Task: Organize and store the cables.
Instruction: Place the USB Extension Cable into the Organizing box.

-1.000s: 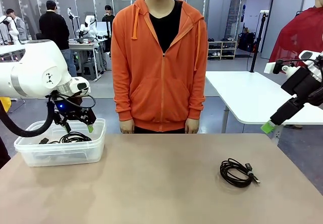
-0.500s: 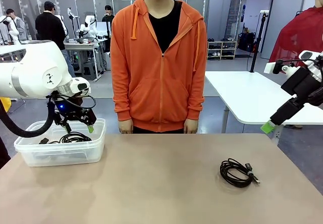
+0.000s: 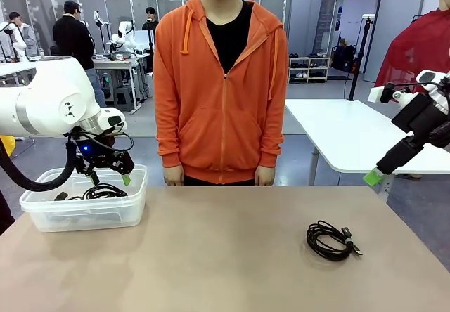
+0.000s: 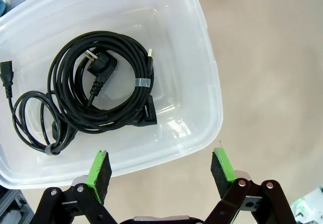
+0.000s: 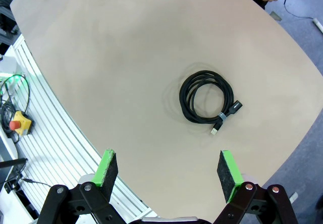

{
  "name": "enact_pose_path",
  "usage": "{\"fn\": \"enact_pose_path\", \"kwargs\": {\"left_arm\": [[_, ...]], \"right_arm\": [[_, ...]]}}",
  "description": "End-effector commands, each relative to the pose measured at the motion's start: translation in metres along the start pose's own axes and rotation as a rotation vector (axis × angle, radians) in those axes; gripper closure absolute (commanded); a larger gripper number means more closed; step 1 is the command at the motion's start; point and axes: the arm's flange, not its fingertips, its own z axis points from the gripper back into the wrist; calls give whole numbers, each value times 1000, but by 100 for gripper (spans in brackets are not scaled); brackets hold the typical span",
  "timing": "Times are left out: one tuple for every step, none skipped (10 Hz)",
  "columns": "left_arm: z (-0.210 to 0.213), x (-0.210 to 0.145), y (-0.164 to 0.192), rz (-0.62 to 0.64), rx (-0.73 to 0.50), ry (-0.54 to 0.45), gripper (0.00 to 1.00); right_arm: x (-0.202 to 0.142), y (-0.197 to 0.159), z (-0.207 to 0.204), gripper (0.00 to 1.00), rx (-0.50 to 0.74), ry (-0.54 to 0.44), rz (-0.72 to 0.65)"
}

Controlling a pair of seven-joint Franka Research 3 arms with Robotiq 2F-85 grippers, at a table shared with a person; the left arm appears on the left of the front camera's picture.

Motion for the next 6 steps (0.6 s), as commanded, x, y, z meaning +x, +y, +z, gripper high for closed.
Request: {"fn": "enact_pose_path", "kwargs": {"left_arm": [[0, 0, 0, 0, 0, 0, 0], [25, 3, -3, -75, -46, -18, 0], [44, -8, -6, -180, -88, -6, 0], [55, -22, -7, -247, -111, 2, 0], [67, -37, -9, -321, -128, -14, 0], [81, -50, -15, -402, -133, -44, 0]], "right_arm": [[1, 1, 0, 0, 0, -5, -20], [1, 1, 0, 0, 0, -5, -20], [1, 1, 0, 0, 0, -5, -20], [1, 1, 0, 0, 0, -5, -20], [1, 1, 0, 0, 0, -5, -20], [1, 1, 0, 0, 0, -5, -20]]}}
